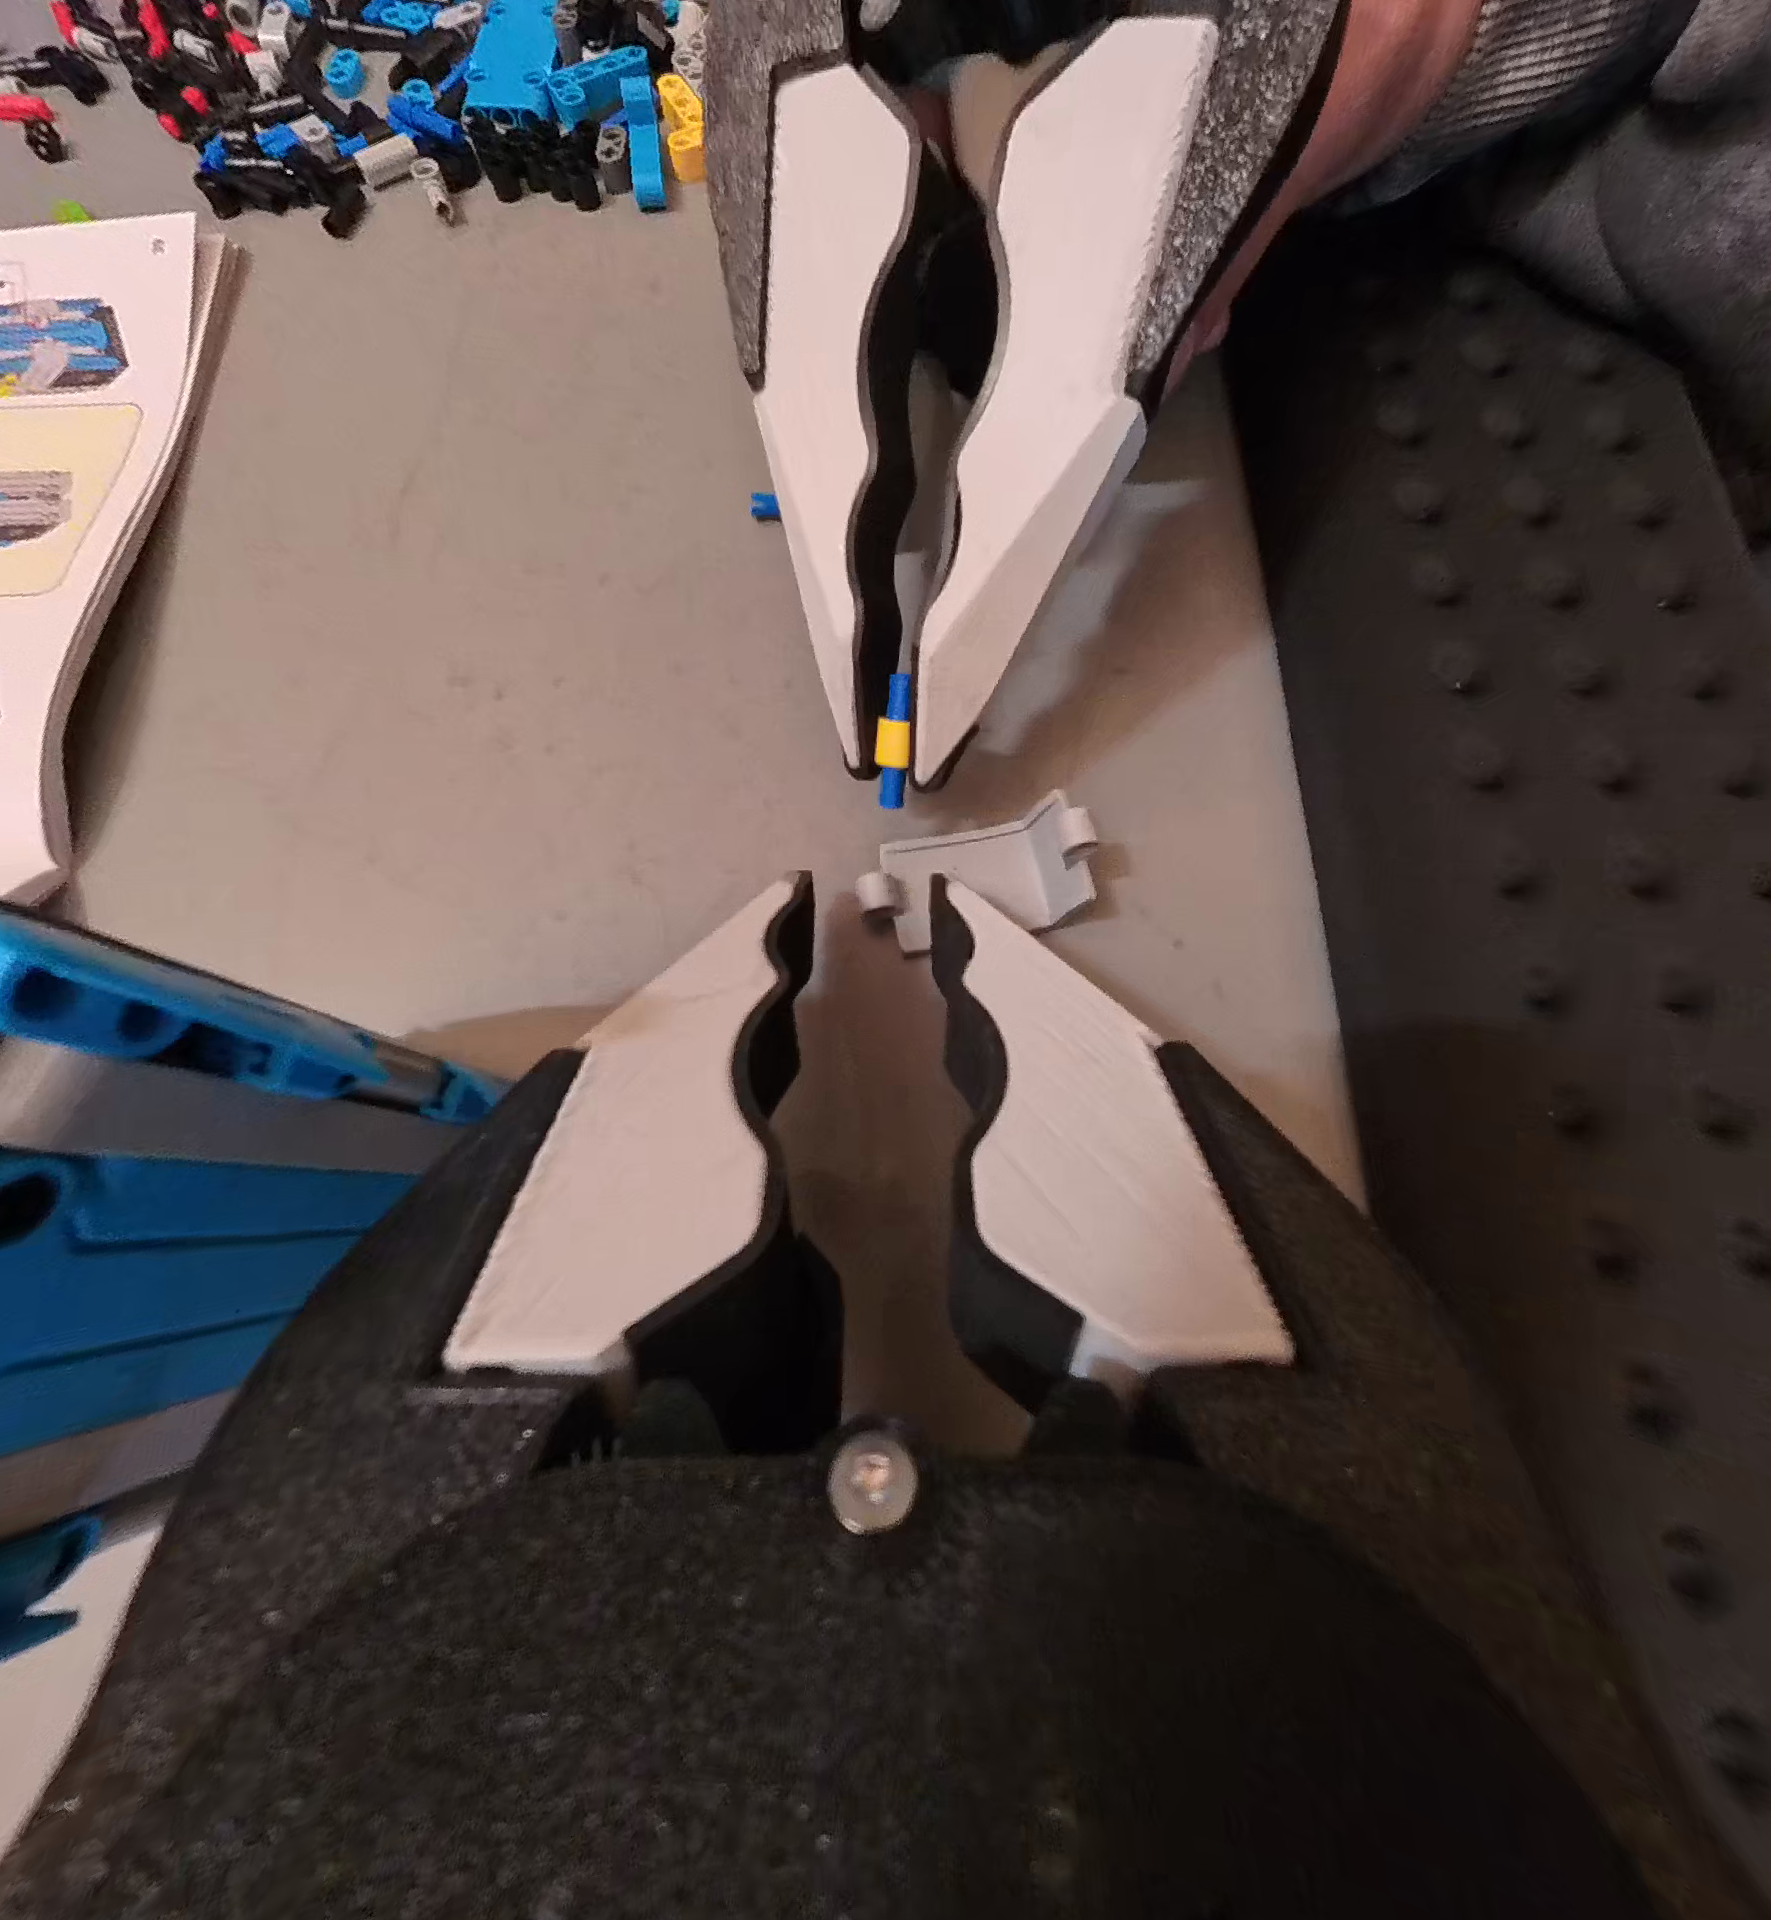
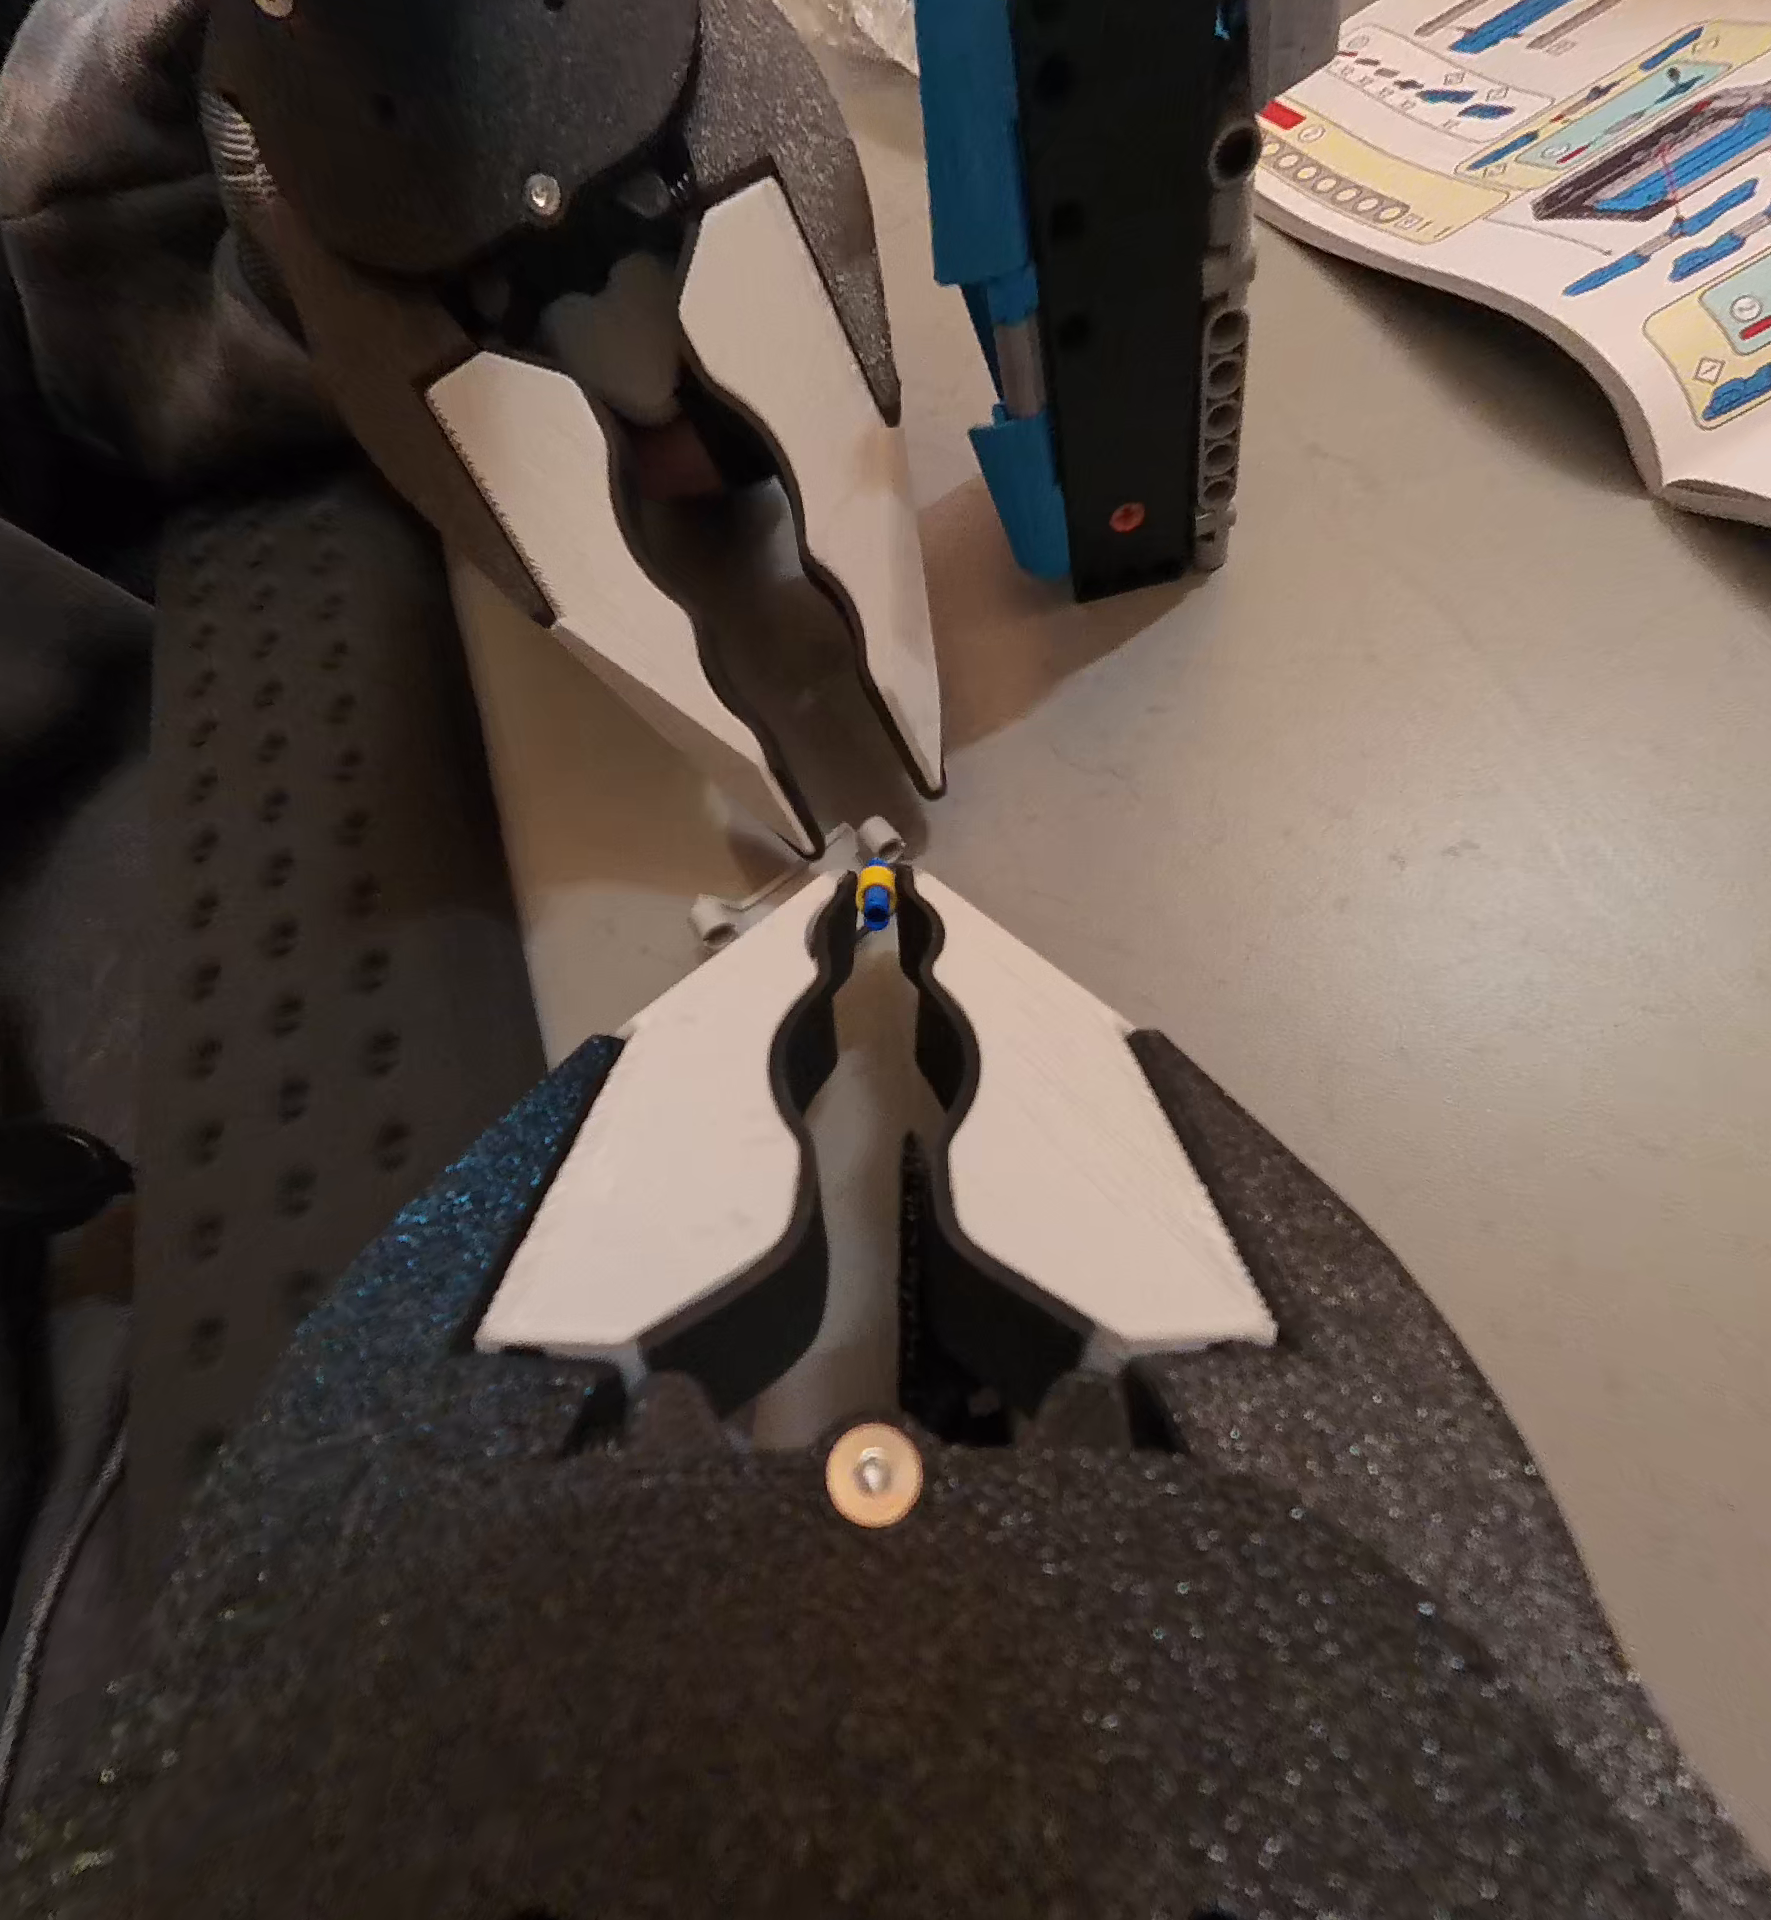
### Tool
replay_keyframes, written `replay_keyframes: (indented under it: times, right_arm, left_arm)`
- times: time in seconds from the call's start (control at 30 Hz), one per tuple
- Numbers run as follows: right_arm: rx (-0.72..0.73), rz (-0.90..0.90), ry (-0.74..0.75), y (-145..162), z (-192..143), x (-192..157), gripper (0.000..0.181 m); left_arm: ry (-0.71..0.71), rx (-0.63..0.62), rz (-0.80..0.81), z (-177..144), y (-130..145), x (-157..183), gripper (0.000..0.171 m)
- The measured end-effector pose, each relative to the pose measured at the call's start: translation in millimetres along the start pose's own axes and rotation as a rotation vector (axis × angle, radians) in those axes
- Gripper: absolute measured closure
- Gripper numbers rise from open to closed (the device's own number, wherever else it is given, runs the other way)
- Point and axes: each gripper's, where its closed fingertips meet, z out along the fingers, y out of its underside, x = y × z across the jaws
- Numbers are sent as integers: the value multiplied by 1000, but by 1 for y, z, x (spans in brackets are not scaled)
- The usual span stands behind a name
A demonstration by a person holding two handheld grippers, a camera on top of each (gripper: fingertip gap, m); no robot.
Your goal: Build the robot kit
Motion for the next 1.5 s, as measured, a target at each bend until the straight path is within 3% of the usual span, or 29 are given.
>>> replay_keyframes:
  times: [0.27, 0.37, 0.47, 0.63, 1.17, 1.5]
  right_arm:
    - [1, -8, -3, 0, 0, -1, 174]
    - [5, -9, -18, -1, 0, -3, 174]
    - [28, 12, -18, -3, -4, -1, 174]
    - [127, 0, -61, -20, -14, -9, 174]
    - [247, 41, -137, -38, -27, -18, 174]
    - [518, 274, -293, -77, -52, -24, 175]
  left_arm:
    - [1, -58, -20, 11, 3, 0, 163]
    - [-7, -41, 49, 10, 1, 5, 165]
    - [-61, 45, 124, 2, -11, 6, 165]
    - [-39, 231, 68, -17, -34, 6, 165]
    - [-75, 361, 98, -30, -51, 5, 166]
    - [-99, 663, -13, -60, -88, 1, 166]
